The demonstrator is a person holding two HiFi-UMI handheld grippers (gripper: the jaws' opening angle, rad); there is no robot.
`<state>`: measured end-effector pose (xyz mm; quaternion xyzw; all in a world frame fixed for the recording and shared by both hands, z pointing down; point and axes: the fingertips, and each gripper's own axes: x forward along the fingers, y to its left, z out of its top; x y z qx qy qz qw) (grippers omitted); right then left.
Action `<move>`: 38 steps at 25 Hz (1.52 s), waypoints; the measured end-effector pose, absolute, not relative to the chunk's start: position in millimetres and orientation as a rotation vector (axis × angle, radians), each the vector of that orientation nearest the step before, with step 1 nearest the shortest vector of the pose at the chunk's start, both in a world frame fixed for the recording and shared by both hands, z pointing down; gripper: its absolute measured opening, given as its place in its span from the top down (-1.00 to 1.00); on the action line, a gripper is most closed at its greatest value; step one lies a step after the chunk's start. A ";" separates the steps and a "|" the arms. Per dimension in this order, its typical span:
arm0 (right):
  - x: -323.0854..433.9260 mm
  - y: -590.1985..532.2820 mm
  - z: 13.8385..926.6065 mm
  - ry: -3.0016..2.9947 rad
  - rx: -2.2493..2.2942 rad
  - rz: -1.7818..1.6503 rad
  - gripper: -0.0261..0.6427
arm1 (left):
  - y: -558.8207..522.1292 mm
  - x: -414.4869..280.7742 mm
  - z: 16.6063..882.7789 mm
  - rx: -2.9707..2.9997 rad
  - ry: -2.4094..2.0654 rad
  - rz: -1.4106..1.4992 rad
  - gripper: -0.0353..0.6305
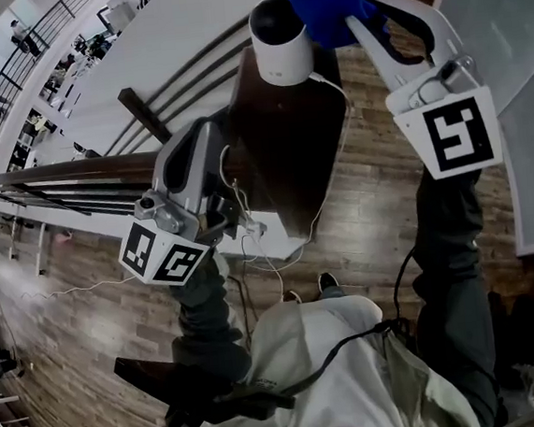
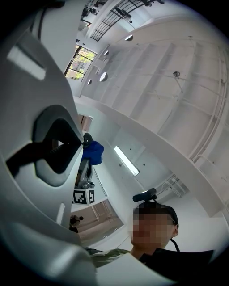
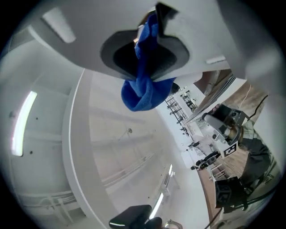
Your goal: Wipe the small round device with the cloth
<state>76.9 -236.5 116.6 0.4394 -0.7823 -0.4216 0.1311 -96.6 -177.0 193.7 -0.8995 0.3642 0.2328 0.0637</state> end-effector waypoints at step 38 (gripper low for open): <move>2.9 -202.2 181.2 -1.586 0.920 -1.472 0.77 | -181.7 -94.6 162.5 -2.673 1.060 0.724 0.88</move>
